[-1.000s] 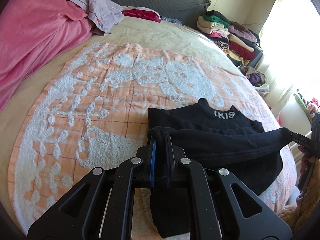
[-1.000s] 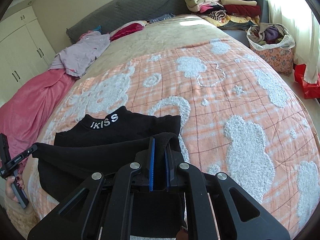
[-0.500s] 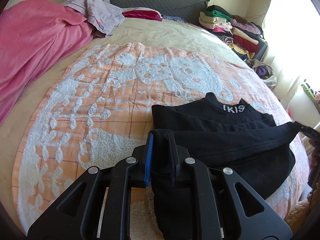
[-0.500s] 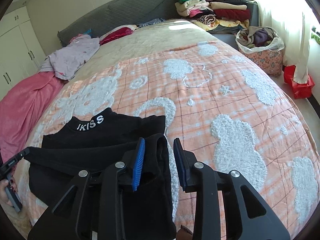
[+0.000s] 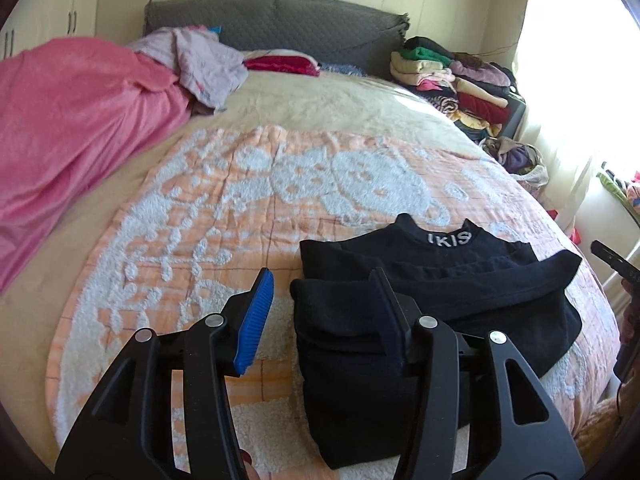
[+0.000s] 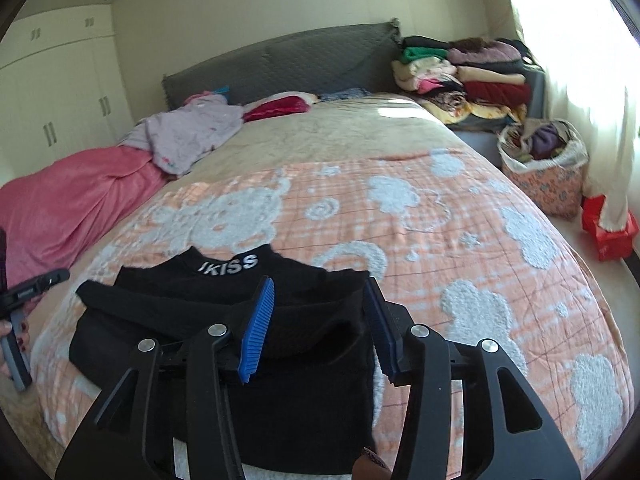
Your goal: Fold small clothes
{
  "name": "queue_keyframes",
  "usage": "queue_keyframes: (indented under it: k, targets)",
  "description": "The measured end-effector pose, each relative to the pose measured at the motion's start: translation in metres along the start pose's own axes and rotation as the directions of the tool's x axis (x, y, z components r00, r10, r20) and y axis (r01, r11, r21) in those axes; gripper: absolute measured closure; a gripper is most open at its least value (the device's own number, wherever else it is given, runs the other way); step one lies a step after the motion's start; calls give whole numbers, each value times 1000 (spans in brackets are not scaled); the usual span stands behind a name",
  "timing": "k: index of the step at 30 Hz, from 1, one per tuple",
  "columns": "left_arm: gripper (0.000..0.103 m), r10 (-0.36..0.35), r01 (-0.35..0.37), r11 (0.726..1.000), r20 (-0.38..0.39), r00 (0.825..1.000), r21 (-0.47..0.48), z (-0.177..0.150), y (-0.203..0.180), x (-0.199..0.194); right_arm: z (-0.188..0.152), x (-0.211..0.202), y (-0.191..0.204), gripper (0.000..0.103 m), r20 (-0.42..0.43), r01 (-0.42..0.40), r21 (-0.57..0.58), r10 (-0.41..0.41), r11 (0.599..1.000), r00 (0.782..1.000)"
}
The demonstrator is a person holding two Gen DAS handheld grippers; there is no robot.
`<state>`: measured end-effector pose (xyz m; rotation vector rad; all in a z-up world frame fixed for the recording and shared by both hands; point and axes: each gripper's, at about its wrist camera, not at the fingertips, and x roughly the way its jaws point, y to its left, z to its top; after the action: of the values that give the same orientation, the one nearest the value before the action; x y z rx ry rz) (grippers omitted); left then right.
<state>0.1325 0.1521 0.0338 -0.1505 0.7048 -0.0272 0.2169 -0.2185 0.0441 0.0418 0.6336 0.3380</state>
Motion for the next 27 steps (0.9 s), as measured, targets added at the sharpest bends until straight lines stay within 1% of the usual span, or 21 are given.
queue_keyframes:
  k: [3,4,7,9,10,11,13,15,18,22,25,27]
  targets:
    - [61,-46,46,999,-3,999,29,-4,-12,-6,-7,6,22,60,-47,-71,-69,68,995,997]
    - [61,-64,64,997,-8,998,44,-6,-18,-7,-10,8,28,66,-59,-86,-89,81,992,995]
    - [62,-96,98,992,-27,995,77,-13,-32,-5,-23,15,53,73,-123,-133,-179,112,975,986]
    - [65,-123,130,986,-63,990,108,-20,-46,2,-34,22,66,76,-175,-175,-210,139,962,975]
    - [69,-133,142,983,-80,988,118,-23,-51,5,-38,25,70,76,-199,-189,-218,146,958,969]
    - [72,-150,163,978,-108,983,126,-28,-57,11,-43,29,74,76,-221,-197,-228,146,954,964]
    - [72,-165,186,973,-152,975,138,-37,-66,20,-53,37,81,77,-265,-201,-251,132,947,955]
    - [74,-147,180,968,-191,971,174,-46,-75,30,-64,45,83,77,-309,-198,-244,117,949,944]
    - [74,-124,173,961,-222,967,216,-57,-86,40,-73,52,78,78,-331,-172,-246,84,954,940]
    - [74,-59,121,954,-225,972,273,-66,-93,53,-73,54,70,78,-326,-158,-214,82,964,942]
    - [73,-43,104,952,-209,977,288,-67,-93,57,-71,57,68,78,-319,-143,-218,68,966,945]
    - [72,-42,99,954,-200,979,283,-65,-91,59,-70,61,68,78,-318,-137,-218,62,966,946]
